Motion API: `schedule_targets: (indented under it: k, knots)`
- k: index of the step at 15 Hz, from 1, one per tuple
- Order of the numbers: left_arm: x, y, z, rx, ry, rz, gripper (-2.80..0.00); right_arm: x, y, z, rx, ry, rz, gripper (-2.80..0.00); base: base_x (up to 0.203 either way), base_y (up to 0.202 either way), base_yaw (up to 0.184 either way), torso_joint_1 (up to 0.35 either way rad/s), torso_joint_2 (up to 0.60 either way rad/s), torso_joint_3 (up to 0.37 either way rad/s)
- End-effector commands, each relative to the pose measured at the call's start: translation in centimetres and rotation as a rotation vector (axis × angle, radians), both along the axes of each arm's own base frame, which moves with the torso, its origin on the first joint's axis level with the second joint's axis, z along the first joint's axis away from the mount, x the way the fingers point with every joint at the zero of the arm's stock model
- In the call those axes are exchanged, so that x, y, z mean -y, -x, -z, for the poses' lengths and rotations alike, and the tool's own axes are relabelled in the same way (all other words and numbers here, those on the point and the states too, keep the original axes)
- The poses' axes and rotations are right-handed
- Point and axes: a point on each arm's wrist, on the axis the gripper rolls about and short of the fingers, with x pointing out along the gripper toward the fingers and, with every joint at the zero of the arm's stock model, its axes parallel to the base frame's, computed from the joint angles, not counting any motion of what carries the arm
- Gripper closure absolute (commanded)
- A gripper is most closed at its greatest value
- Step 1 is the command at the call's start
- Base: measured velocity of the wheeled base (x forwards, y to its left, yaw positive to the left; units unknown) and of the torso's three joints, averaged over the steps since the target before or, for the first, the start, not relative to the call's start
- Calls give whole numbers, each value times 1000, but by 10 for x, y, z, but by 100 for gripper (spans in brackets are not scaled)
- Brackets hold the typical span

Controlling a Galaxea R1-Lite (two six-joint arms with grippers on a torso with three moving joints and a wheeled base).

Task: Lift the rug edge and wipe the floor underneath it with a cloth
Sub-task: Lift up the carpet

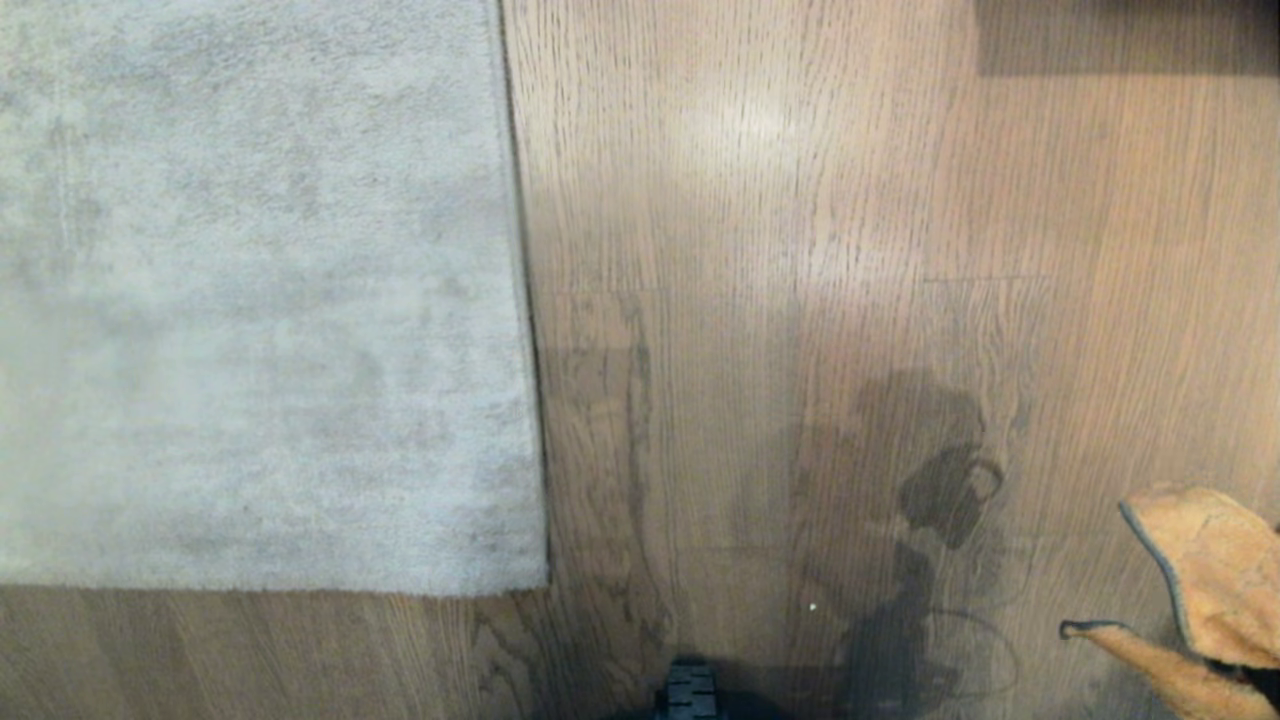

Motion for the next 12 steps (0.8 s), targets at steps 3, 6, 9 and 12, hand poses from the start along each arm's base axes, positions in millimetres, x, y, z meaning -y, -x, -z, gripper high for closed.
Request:
schedule_targets:
  k: [3,6,9,12]
  knots:
    - [0,0,0,0,0,0,0,-1,23,11,44,55,29,0,0,0,0,0,0,0]
    - [0,0,0,0,0,0,0,1,32,17,68,72,36,0,0,0,0,0,0,0]
    - [0,0,0,0,0,0,0,1,33,21,46,53,25,0,0,0,0,0,0,0]
    - [0,0,0,0,0,0,0,-1,40,30,18,35,-26,0,0,0,0,0,0,0]
